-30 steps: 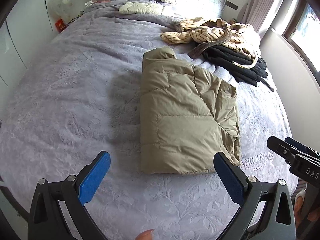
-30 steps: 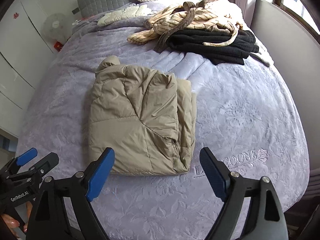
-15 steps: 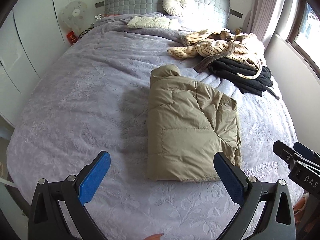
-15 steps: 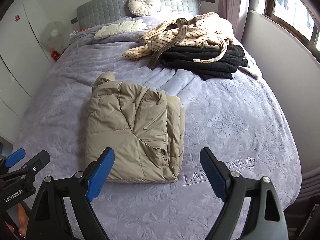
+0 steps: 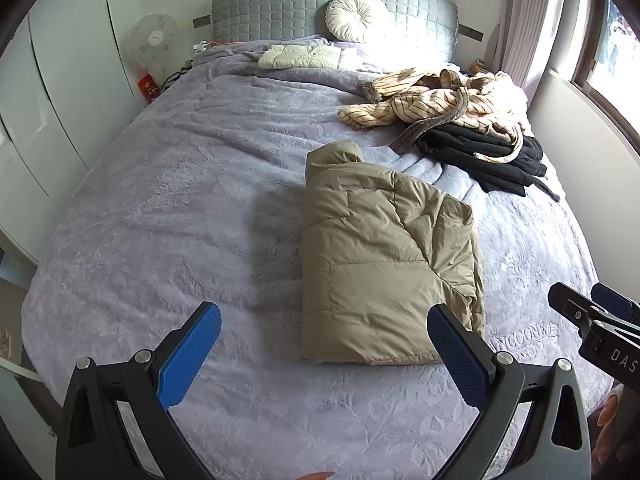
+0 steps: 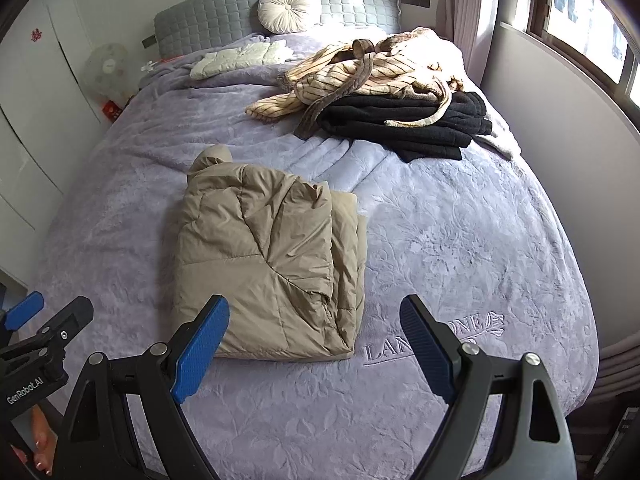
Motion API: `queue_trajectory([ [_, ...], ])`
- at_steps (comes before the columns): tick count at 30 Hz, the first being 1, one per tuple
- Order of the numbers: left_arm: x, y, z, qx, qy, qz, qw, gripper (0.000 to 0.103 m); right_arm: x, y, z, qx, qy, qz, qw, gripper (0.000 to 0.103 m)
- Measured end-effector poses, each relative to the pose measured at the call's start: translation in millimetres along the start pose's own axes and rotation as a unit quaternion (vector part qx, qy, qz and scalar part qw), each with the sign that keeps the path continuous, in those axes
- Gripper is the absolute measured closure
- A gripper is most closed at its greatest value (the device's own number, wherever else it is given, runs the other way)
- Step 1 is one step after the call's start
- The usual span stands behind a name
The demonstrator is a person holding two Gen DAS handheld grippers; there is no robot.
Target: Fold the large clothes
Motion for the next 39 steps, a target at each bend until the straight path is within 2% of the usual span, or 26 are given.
queue_trajectory([
  [39, -4.2, 0.8, 5.5, 0.001, 0.000, 0.001, 1.0000, 0.000, -5.5, -0.2, 1.8, 0.000, 0.001, 0.000, 1.000, 0.014],
])
Point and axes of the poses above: each gripper's, at about its wrist camera, not at the fingertips, and x roughly the way its jaws point, y to its right, z to its underside, the point moved 8 cm from there along x, roughly the way its jaws point, and after that the axes turned 1 degree about z, right-handed, at the moved point
